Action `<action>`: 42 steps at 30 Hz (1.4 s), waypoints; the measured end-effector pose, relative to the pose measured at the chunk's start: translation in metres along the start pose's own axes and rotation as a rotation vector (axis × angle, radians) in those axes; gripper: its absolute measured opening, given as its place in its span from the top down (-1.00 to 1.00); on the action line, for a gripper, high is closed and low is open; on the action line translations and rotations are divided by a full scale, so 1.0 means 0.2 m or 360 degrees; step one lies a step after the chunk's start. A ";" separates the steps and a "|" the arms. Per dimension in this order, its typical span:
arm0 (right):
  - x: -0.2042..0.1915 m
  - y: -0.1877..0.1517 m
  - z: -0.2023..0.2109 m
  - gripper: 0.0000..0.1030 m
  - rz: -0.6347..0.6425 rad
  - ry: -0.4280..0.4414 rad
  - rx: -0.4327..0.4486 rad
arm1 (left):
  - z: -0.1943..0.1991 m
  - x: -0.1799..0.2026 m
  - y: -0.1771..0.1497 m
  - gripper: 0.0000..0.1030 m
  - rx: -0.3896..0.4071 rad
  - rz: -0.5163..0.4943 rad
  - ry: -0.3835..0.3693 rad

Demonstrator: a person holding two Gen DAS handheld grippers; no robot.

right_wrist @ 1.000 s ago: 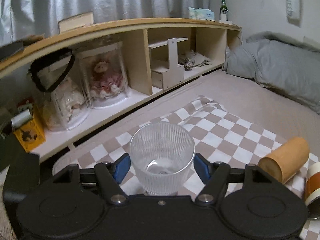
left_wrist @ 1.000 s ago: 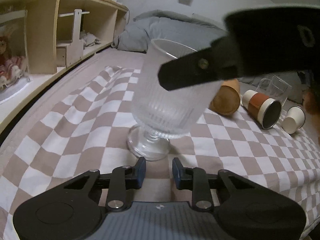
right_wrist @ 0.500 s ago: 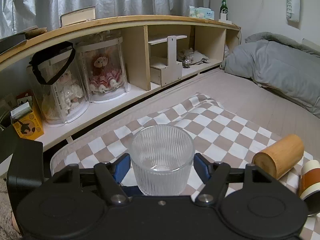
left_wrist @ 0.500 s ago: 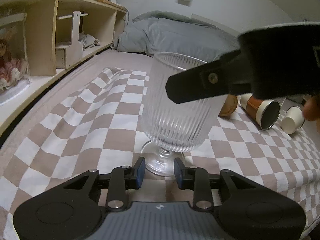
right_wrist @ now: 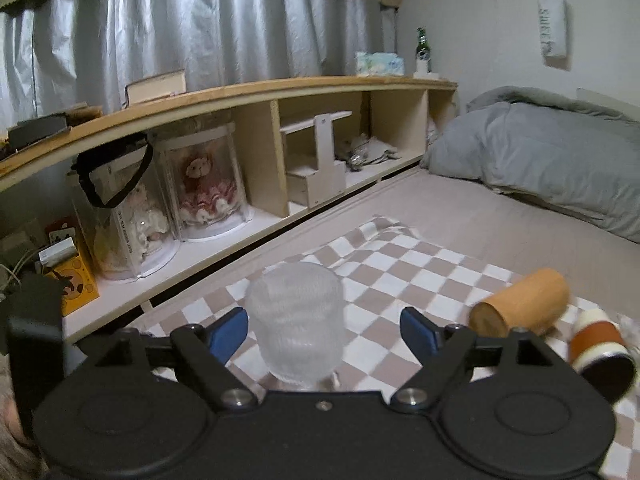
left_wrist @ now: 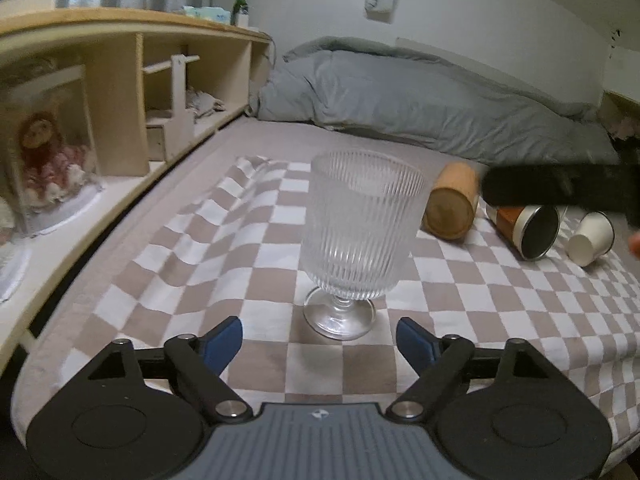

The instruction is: Flip cup upright

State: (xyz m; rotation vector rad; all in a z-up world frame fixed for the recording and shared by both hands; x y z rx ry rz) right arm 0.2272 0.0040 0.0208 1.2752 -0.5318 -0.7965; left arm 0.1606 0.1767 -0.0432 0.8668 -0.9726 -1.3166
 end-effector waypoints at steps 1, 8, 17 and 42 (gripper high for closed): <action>0.02 -0.01 0.03 -0.66 -0.0013 -0.0010 0.0014 | 0.02 0.01 0.01 -0.72 0.0012 -0.0008 0.0009; 0.11 -0.07 0.26 -0.94 -0.0009 -0.0080 0.0091 | 0.22 0.14 0.08 -0.97 0.0158 -0.0141 0.0062; 0.22 -0.12 0.58 -1.00 -0.0010 -0.0183 0.0184 | 0.43 0.31 0.09 -1.00 0.0305 -0.0188 0.0052; 0.29 -0.37 0.98 -1.00 0.0015 -0.0312 0.0275 | 0.68 0.50 -0.08 -1.00 0.0434 -0.0166 0.0033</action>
Point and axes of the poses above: each gripper's, at about its wrist camera, not at the fingertips, and z roughly against the way its jaws point, x to its right, y to its top, the point moved 1 cm from there along -z, roughly the way its jaws point, and after that the axes turned 15 degrees about x, right-handed, at the moved point
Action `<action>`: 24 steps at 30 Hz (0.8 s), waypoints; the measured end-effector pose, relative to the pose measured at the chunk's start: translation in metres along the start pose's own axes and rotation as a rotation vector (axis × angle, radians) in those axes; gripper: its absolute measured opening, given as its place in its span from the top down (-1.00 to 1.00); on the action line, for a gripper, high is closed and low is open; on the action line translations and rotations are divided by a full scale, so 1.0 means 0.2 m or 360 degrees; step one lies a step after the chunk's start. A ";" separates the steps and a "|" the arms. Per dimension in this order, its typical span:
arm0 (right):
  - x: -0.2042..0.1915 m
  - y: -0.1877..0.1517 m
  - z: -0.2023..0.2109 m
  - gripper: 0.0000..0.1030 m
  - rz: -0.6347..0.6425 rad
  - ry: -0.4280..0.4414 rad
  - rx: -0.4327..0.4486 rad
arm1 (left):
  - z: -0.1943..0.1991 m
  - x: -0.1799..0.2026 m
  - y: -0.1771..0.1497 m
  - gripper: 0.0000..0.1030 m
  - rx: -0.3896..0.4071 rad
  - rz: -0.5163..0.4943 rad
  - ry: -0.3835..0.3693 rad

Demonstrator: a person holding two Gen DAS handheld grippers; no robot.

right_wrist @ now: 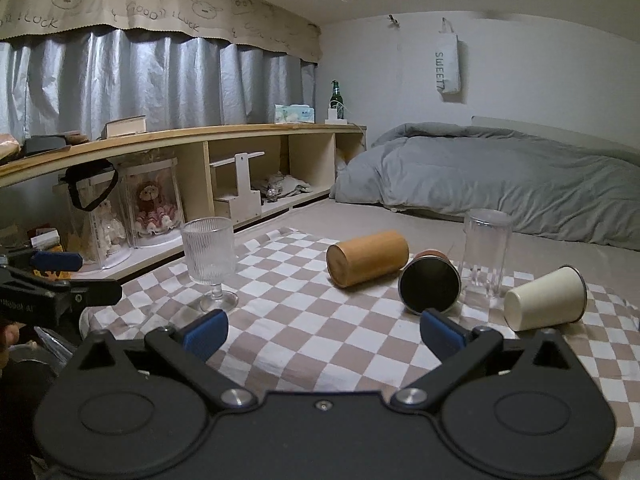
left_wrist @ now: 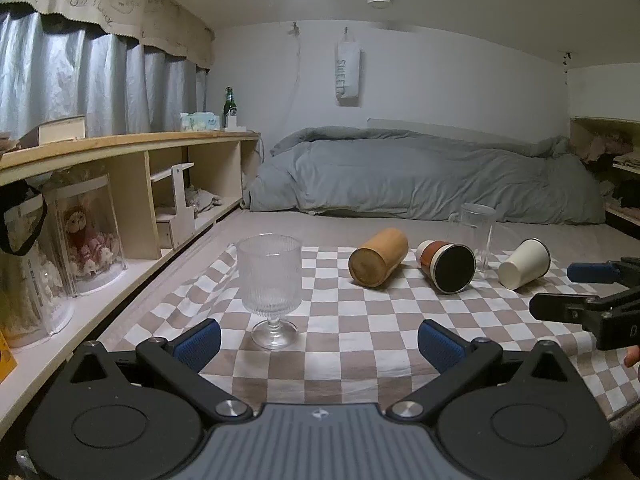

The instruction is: Flip cup upright

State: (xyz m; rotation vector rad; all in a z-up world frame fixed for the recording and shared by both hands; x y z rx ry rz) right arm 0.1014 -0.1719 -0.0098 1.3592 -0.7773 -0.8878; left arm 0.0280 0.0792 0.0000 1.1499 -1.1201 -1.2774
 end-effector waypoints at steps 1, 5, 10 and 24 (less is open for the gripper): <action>0.00 0.00 0.01 -1.00 0.0005 0.0004 0.0004 | 0.00 0.00 0.00 -1.00 0.0001 -0.0004 -0.0004; -0.01 0.00 0.01 -1.00 0.0016 0.0016 0.0015 | 0.00 0.01 0.00 -1.00 0.0008 -0.0010 -0.0015; -0.01 0.00 0.01 -1.00 0.0009 0.0011 0.0016 | 0.00 0.01 0.00 -1.00 0.0003 -0.0014 -0.0015; -0.01 -0.01 0.01 -1.00 0.0033 0.0024 -0.0001 | 0.00 0.01 -0.02 -1.00 -0.0014 -0.0023 -0.0013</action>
Point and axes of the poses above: each gripper's, at about its wrist camera, not at the fingertips, and z roughly against the way its jaws point, x to its right, y to its top, the point moved 1 cm from there along -z, roughly the way its jaws point, and after that the axes turned 15 degrees about x, right-handed, at the moved point
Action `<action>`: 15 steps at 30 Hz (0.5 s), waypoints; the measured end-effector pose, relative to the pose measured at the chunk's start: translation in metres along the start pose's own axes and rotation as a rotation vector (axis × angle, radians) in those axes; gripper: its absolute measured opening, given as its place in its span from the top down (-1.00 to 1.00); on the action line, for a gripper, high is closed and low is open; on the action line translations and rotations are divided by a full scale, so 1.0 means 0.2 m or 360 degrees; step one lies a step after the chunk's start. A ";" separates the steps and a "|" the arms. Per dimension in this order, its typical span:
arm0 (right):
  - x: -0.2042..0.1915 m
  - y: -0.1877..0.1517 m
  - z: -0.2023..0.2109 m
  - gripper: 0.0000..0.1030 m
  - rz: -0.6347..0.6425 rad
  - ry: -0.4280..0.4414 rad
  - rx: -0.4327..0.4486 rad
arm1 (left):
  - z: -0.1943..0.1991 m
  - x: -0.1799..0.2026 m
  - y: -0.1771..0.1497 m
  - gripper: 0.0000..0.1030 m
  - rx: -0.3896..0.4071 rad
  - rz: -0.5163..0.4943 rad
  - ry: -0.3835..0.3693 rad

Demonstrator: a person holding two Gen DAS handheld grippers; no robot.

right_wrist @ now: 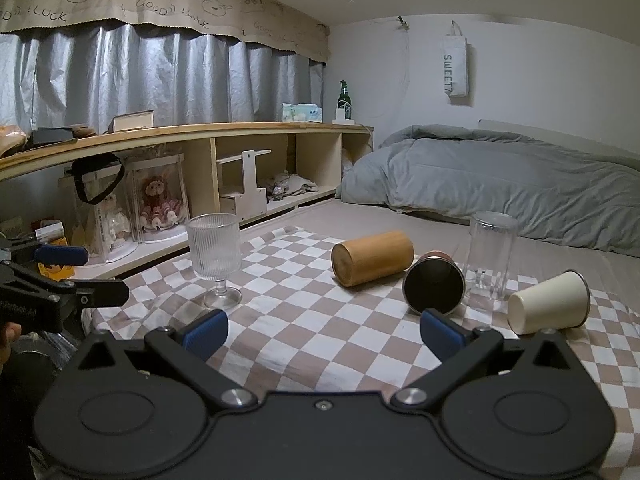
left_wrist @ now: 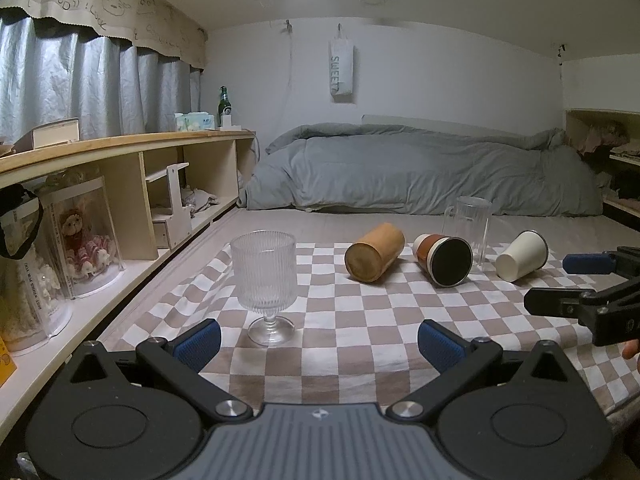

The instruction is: Flip cup upright

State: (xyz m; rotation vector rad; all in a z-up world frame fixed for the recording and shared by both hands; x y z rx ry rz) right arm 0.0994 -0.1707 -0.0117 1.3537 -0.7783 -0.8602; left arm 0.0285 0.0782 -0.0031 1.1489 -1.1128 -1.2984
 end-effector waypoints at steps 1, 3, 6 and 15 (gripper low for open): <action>0.00 0.00 0.00 -1.00 0.0002 -0.0001 0.0001 | 0.00 0.00 0.00 -1.00 0.0000 0.0000 -0.0002; 0.00 0.00 0.00 -1.00 0.0000 -0.0001 0.0002 | 0.00 0.00 0.00 -1.00 0.0000 -0.0001 -0.0001; 0.00 0.00 0.00 -1.00 -0.0005 -0.0004 0.0005 | 0.00 0.00 0.00 -1.00 0.0000 0.0000 -0.0001; 0.00 0.00 0.01 -1.00 -0.0001 -0.0002 0.0010 | 0.00 0.00 0.00 -1.00 0.0001 -0.0003 0.0001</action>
Point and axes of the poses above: each gripper's, at about its wrist camera, not at the fingertips, and z roughly against the way its jaws point, x to its right, y to its top, the point moved 1 cm from there along -z, roughly the way its jaws point, and after that the axes turned 15 degrees about x, right-handed, at the moved point
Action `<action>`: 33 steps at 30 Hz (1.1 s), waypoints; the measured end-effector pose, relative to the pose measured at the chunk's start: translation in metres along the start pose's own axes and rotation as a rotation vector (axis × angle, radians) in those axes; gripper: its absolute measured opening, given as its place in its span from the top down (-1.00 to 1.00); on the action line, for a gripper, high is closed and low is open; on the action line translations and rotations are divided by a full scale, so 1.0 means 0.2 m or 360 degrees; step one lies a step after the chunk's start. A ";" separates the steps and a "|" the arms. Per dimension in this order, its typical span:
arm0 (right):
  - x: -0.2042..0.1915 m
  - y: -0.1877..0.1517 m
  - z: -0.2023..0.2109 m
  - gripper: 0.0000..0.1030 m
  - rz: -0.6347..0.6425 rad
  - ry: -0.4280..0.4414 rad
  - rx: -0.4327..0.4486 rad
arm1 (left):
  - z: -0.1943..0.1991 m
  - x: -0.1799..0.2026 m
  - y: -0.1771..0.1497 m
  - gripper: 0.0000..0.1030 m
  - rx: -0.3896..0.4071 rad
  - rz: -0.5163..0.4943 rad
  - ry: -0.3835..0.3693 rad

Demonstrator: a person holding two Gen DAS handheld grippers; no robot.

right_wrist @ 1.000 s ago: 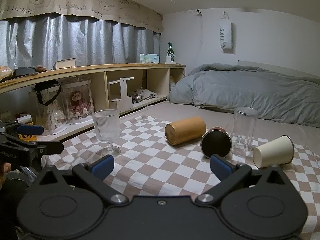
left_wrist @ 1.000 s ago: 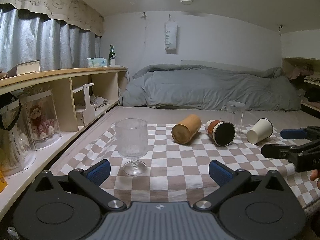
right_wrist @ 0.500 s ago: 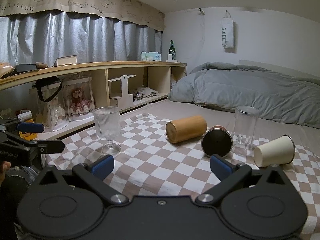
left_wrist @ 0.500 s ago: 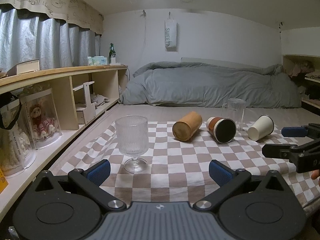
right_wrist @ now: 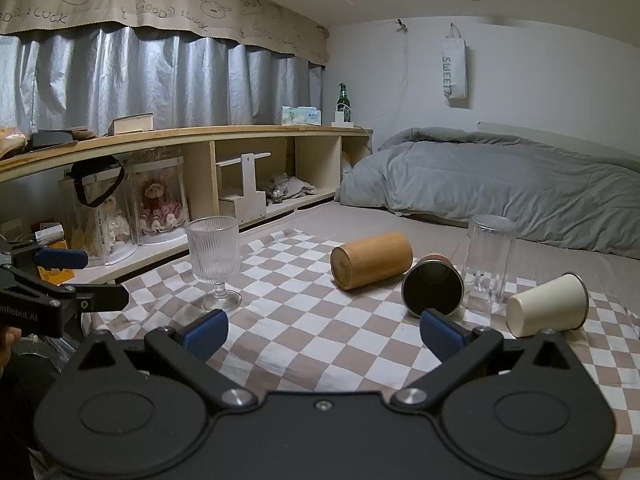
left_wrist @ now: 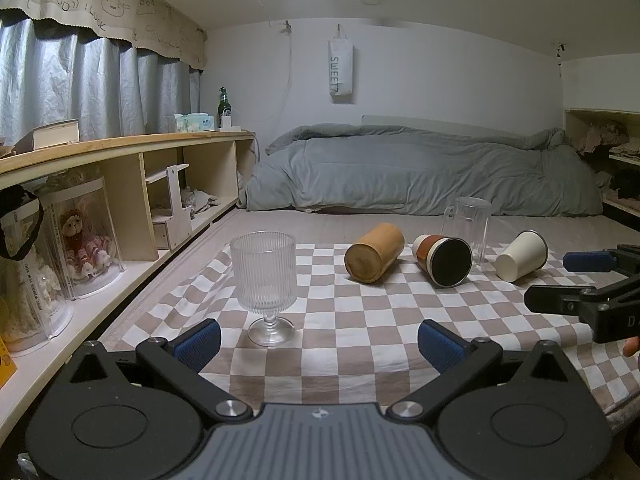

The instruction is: Flip cup upright

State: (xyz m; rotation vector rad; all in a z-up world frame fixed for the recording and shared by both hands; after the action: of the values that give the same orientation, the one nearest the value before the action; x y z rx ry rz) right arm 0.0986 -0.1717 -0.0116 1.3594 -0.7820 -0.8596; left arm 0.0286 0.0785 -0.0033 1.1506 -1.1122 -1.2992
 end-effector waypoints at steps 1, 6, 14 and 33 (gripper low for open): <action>0.00 0.00 0.00 -1.00 0.0001 0.0000 0.0001 | 0.00 0.00 0.00 -1.00 0.0000 0.0000 -0.0001; 0.00 0.00 0.00 -1.00 0.0003 0.0000 0.0001 | 0.00 0.00 0.00 -1.00 0.0002 -0.0005 0.0001; 0.00 0.00 0.00 -1.00 0.0000 -0.0001 -0.0001 | 0.00 0.00 0.01 -1.00 0.0004 -0.0007 -0.0001; 0.00 0.00 0.00 -1.00 -0.0004 -0.0001 -0.0002 | 0.02 -0.01 0.02 -1.00 0.0011 -0.0001 0.0012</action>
State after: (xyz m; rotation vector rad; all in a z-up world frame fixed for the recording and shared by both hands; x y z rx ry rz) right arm 0.0981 -0.1721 -0.0118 1.3590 -0.7802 -0.8623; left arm 0.0255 0.0801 0.0005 1.1598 -1.1116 -1.2913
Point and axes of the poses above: each gripper's, at about its wrist camera, not at the fingertips, and z roughly against the way its jaws point, x to its right, y to its top, the point moved 1 cm from there along -z, roughly the way its jaws point, and after that the axes turned 15 degrees about x, right-handed, at the moved point
